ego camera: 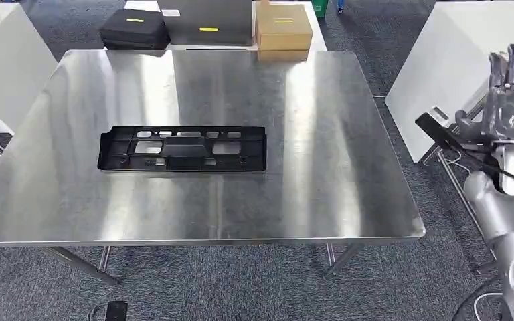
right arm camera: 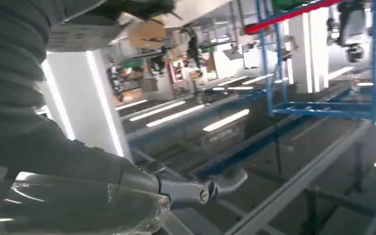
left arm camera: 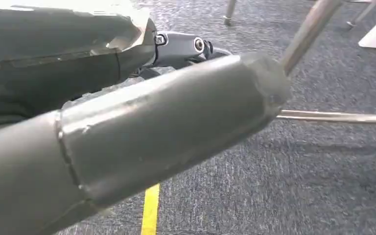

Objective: Take the parts from the cabinet and place them on the table.

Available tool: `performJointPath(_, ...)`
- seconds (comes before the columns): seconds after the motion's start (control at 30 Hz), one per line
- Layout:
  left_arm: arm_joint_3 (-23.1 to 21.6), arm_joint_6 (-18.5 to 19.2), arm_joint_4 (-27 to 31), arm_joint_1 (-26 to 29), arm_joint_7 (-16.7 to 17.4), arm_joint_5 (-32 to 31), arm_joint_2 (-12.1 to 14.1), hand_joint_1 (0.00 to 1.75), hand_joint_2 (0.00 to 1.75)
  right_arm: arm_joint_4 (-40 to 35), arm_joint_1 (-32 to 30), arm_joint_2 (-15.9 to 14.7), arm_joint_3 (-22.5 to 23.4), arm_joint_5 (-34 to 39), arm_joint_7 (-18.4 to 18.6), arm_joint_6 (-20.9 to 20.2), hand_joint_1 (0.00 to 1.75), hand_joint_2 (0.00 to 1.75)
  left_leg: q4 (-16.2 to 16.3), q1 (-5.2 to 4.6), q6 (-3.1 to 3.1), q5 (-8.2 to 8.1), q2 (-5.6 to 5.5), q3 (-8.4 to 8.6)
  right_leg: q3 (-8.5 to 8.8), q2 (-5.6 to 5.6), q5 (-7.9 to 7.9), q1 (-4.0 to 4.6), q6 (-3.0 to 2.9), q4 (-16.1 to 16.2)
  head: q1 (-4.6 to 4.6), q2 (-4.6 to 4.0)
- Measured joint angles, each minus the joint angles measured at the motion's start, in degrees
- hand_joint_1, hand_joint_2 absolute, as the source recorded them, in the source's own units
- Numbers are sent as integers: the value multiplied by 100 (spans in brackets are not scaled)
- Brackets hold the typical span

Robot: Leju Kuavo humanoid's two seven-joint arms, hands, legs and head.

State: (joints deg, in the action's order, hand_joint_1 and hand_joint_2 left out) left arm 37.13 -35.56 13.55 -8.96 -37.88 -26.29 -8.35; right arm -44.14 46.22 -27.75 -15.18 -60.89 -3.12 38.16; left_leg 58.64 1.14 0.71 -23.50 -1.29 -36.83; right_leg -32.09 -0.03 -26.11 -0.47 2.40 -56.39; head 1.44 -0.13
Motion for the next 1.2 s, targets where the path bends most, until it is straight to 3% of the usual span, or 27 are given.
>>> performJointPath(0.17,144,-24,2,0,0,214,-9,0,0,-1246,-1598,-77,1034,-478,-216,4,0,175,-4,-2,8,-10,-1,-1,0,0,-2,12,3,0,5,0)
performJointPath(0.27,182,-24,7,26,0,304,-22,0,0,-2088,-2491,133,1753,-783,-496,4,0,175,-5,0,15,-15,-5,1,5,0,-15,14,17,0,5,0)
performJointPath(0.5,236,-24,7,32,0,328,-39,0,0,-2958,-3354,399,2628,-922,-597,4,0,175,-9,0,14,-20,11,19,1,5,-20,10,18,1,2,0)
performJointPath(0.57,238,-37,7,36,0,372,-50,0,0,-3333,-3769,562,2931,-894,-944,4,0,175,-9,0,36,-35,-3,32,-24,-8,-47,7,29,4,0,0)
performJointPath(0.6,243,-46,7,47,0,402,-55,0,0,-3561,-3971,732,3151,-794,-1339,4,0,175,-9,0,31,-42,-16,36,-17,-20,-53,6,33,5,-6,0)
performJointPath(0.67,256,-55,7,81,0,411,-68,0,0,-3954,-4301,1284,3745,-482,-2491,4,0,175,-9,0,21,-50,-16,46,5,-19,-56,7,30,4,5,0)
performJointPath(0.7,269,-61,5,85,0,409,-79,0,0,-4188,-4477,1713,4195,-274,-3173,4,0,175,-9,1,20,-52,-14,48,7,-19,-57,7,29,4,2,0)
performJointPath(0.73,293,-66,4,87,0,380,-94,0,0,-4387,-4681,2057,4551,-218,-3483,4,0,175,-9,1,15,-55,-17,49,20,-21,-66,7,18,3,5,0)
performJointPath(0.87,324,-72,-4,122,2,241,-127,0,0,-5072,-5220,3172,5580,-233,-3633,4,0,175,-11,3,-2,-69,1,53,37,-7,-71,7,13,0,5,0)
performJointPath(1.0,343,-85,-7,121,11,162,-144,0,0,-5541,-5481,3812,6200,-209,-3655,4,0,175,-12,5,-10,-86,15,68,-9,5,-87,7,-1,1,0,0)
performJointPath(1.13,352,-92,-7,121,13,153,-146,0,0,-5774,-5641,4182,6580,58,-3665,4,0,175,-12,5,-8,-112,15,106,29,5,-111,3,-15,2,2,0)
performJointPath(1.17,357,-103,-7,120,13,153,-144,0,0,-5816,-5648,4253,6648,231,-3668,4,0,0,-12,4,-8,-113,17,109,28,6,-111,-6,-14,2,5,0)
performJointPath(1.2,374,-105,-7,119,13,153,-142,0,0,-5822,-5630,4325,6753,526,-3668,4,0,0,-12,5,-8,-113,18,113,31,7,-111,-8,-14,2,2,0)
